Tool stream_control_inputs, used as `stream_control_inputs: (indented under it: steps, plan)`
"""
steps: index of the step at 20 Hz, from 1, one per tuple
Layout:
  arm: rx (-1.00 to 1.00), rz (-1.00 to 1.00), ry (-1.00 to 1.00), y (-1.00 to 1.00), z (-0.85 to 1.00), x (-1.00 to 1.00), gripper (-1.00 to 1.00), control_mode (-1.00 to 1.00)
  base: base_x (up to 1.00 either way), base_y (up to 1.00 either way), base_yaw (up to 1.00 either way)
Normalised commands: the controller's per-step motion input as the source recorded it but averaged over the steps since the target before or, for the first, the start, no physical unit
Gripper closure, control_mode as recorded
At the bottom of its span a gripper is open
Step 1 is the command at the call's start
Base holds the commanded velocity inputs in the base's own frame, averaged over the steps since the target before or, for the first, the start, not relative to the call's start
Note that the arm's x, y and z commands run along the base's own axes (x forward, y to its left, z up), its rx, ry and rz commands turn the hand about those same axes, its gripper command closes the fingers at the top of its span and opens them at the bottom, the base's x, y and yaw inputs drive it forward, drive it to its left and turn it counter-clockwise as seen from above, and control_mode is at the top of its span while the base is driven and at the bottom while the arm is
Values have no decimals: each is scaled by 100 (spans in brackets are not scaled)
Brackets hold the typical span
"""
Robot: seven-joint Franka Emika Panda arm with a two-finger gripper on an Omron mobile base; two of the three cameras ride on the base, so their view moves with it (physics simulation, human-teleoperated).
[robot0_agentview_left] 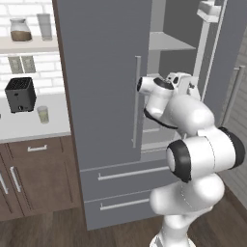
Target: Grab a lemon wedge from the fridge and one ice cube from the ice bowl, and put them in the glass of lemonade.
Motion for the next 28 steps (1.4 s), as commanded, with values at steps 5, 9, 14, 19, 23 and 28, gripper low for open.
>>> stream_control_inputs:
  steps: [5, 9, 14, 19, 23, 28]
  plan:
    - [0, -4, 5, -60, 0, 0, -100, -100, 0, 0, 0]
    - [0, -3, 3, -59, 0, 0, -100, -100, 0, 0, 0]
    - [0, -3, 0, -59, 0, 0, -100, -100, 0, 0, 0]
    - [0, -3, 0, -53, 0, 0, -100, -100, 0, 0, 0]
    - [0, -1, 0, -30, 0, -8, -100, -100, 0, 0, 0]
    - [0, 0, -1, 0, 2, -15, -100, -100, 0, 0, 0]
